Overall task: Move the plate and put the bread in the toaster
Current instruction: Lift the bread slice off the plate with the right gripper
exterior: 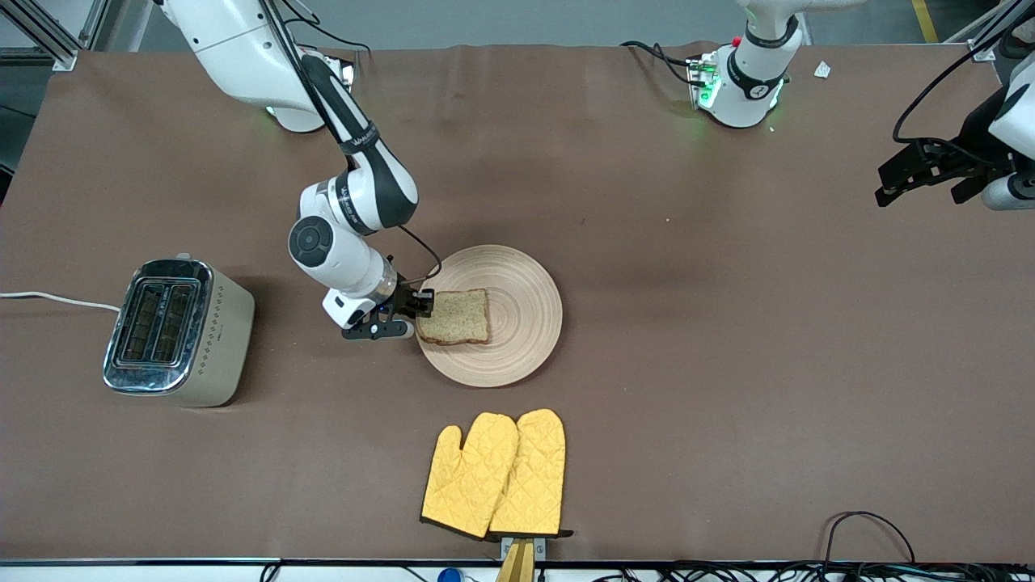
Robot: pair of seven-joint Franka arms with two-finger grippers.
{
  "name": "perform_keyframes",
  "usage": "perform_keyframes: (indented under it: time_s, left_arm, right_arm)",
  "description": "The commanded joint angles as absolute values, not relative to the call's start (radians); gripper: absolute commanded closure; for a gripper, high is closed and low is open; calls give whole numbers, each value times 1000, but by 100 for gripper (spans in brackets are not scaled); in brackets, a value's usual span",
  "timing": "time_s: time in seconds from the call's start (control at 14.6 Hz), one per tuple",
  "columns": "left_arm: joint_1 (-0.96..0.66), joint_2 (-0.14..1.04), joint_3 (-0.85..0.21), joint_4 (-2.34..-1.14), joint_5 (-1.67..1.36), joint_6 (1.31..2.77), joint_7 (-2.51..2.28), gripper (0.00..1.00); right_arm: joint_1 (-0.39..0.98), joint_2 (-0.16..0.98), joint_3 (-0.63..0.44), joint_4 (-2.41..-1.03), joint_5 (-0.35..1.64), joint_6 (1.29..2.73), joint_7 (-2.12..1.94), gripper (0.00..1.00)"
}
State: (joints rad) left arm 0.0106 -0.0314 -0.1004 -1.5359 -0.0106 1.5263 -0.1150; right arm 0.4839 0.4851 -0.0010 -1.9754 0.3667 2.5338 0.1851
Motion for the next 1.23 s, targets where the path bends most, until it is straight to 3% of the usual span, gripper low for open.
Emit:
perform_keyframes:
  time_s: [0.0,0.14,0.48,0.82,0.96,1.17]
  left_arm:
    - [12,-46,-97,-1545,-3,1516,-101,0]
    - [12,-46,-97,-1545,-3,1516,-101,0]
    - [12,-46,-95,-1545,-3,1516,-101,0]
    - [12,-43,-95,-1545,0,1519,-101,0]
    - [14,-44,-95,-1545,0,1519,-101,0]
    - [12,-44,-95,-1545,2,1519,-101,0]
  right_arm:
    - [489,483,-2,-1987,347,2540,198,93]
    - [489,483,-2,-1987,347,2539,196,100]
    - [480,459,-5,-1977,347,2501,199,100]
    - [488,321,-104,-1924,321,2272,224,100]
    - [479,267,-136,-1922,234,2211,235,100]
    - [476,203,-207,-1859,34,2004,288,100]
